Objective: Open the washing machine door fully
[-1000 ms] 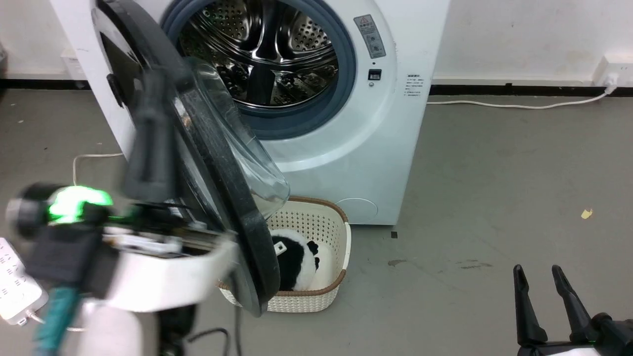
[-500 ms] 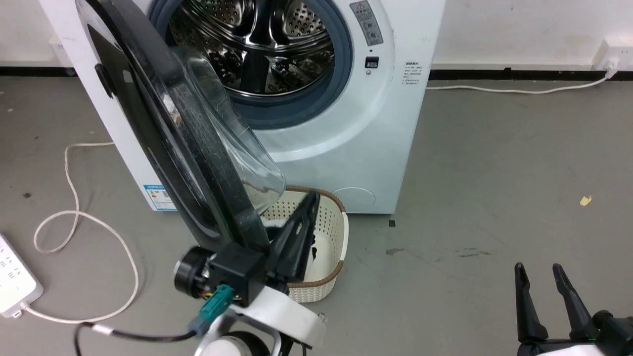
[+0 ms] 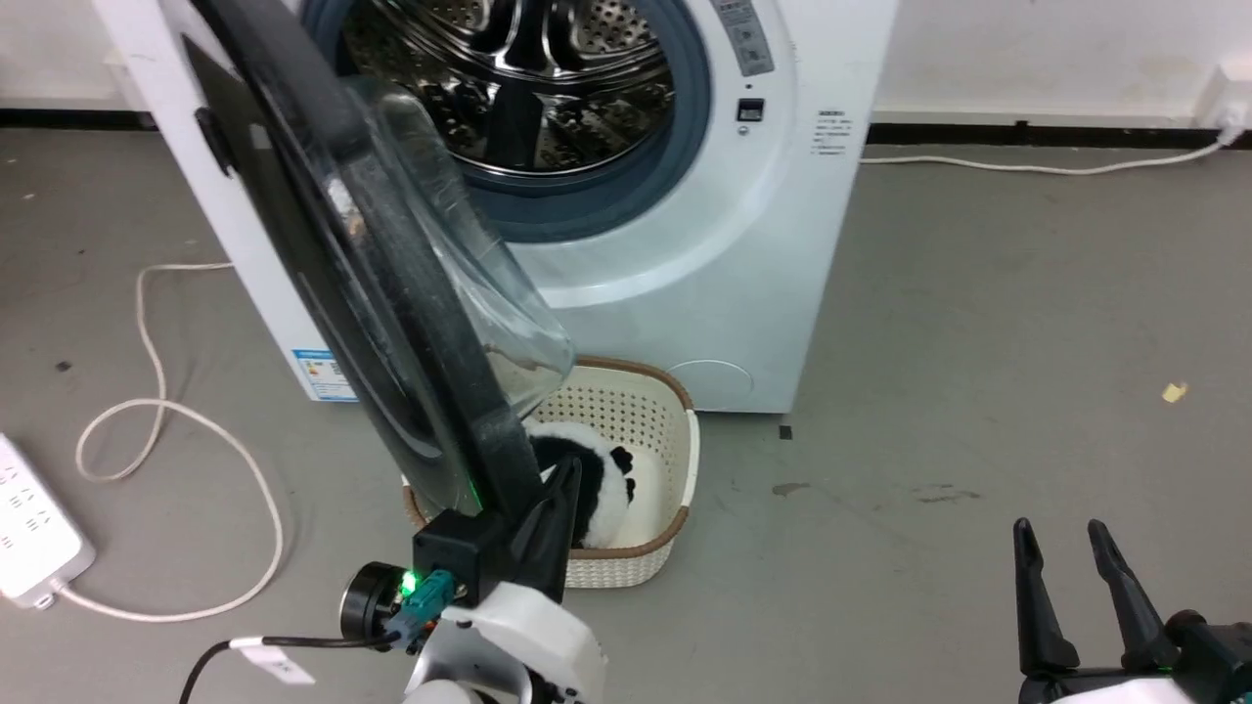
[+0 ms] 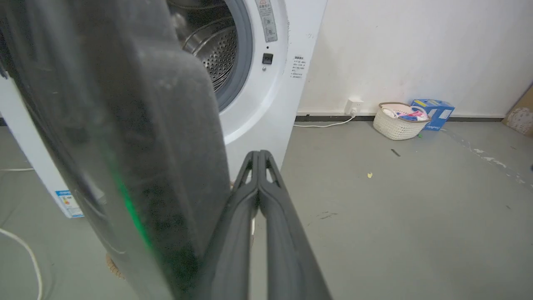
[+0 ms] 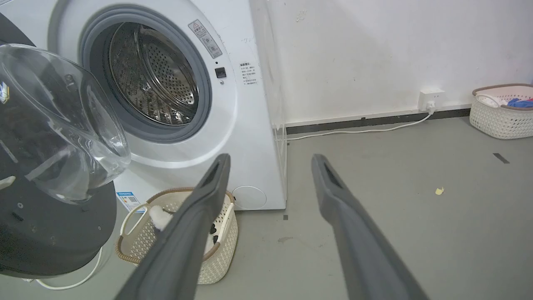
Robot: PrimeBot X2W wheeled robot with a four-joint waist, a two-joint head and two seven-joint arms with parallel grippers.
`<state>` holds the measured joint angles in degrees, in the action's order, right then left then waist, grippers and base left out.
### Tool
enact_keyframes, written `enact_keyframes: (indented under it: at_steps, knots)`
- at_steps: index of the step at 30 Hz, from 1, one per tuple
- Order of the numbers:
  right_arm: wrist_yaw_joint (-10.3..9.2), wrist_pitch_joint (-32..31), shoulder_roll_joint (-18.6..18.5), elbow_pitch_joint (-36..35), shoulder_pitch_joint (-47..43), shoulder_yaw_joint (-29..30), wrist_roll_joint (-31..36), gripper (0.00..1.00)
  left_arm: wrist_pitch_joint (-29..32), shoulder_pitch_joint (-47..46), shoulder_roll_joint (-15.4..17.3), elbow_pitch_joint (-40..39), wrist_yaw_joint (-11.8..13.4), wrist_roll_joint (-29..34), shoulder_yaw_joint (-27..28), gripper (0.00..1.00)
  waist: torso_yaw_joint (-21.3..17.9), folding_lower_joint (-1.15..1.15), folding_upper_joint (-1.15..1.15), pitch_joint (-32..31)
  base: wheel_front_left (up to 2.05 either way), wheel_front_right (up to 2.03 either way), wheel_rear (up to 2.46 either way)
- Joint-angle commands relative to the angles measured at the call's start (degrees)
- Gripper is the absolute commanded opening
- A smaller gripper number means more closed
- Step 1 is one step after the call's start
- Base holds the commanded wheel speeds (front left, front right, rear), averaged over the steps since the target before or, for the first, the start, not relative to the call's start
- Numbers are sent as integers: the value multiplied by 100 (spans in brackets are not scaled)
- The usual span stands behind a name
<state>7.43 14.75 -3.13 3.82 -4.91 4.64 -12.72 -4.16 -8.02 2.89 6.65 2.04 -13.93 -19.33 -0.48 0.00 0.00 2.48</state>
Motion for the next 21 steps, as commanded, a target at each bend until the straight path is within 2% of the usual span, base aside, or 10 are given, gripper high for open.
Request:
enact_keyframes:
  at_steps: [1,10,21]
  knots:
    - [6,25,25,32,60,-19,-41,100,-83,41,17,81,39,-45,57,0,60,0,0,-26,0,0,0]
    - [6,25,25,91,-66,-90,-41,100,-293,237,138,296,92,-213,247,0,672,0,0,-202,0,0,0]
    - [6,-20,25,72,-116,-296,24,100,-252,240,550,202,203,-378,675,0,1676,0,0,-94,0,0,0]
